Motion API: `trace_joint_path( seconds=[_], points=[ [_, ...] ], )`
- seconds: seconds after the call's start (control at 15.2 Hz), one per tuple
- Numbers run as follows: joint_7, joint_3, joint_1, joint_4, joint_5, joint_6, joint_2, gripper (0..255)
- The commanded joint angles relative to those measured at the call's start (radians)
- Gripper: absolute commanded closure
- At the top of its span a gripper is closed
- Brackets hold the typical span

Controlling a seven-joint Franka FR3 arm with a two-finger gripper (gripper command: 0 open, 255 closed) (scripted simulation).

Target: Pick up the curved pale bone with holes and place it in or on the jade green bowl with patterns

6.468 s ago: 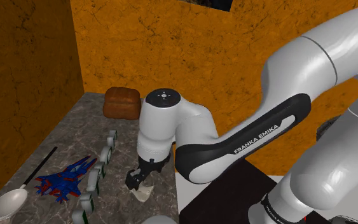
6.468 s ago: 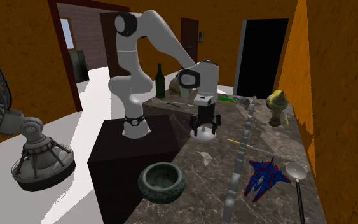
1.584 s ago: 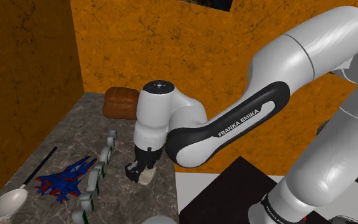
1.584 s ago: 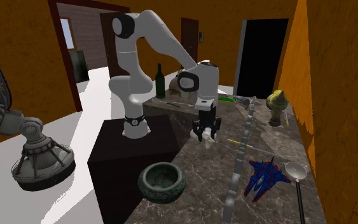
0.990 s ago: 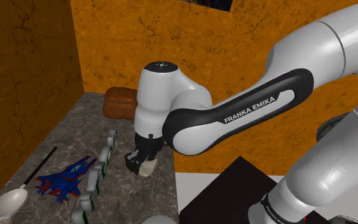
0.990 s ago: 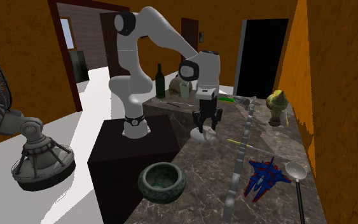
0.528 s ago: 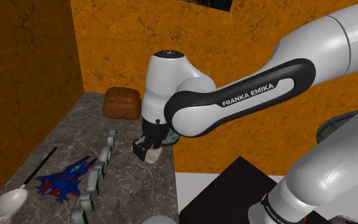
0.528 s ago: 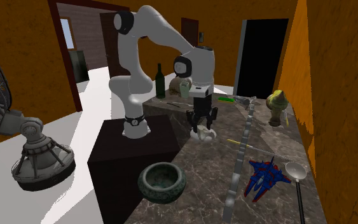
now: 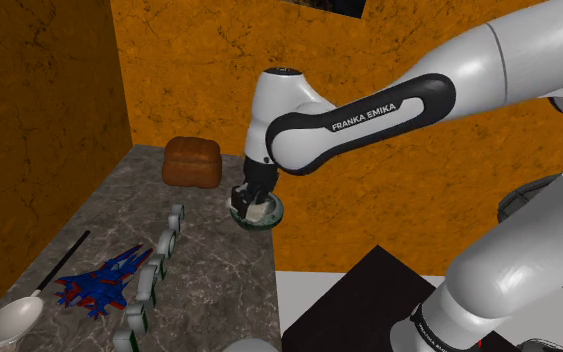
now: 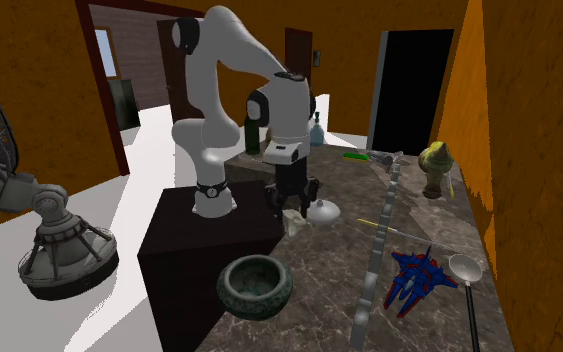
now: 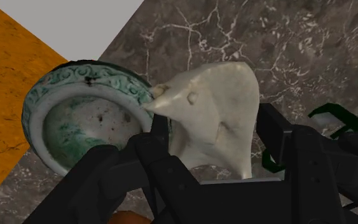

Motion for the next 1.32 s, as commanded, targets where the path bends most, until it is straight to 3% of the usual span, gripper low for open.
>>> trace_joint_path(
  seconds=[0.0,0.53,1.25],
  points=[
    [-0.036,-0.022,-0.022,0.014,-0.016,0.001,0.020,255],
    [-0.181,-0.118,-0.116,0.125,-0.090,-0.021,0.132,255],
    [-0.122,-0.128,-0.105,0.067,-0.174,0.118,0.232,255]
  ],
)
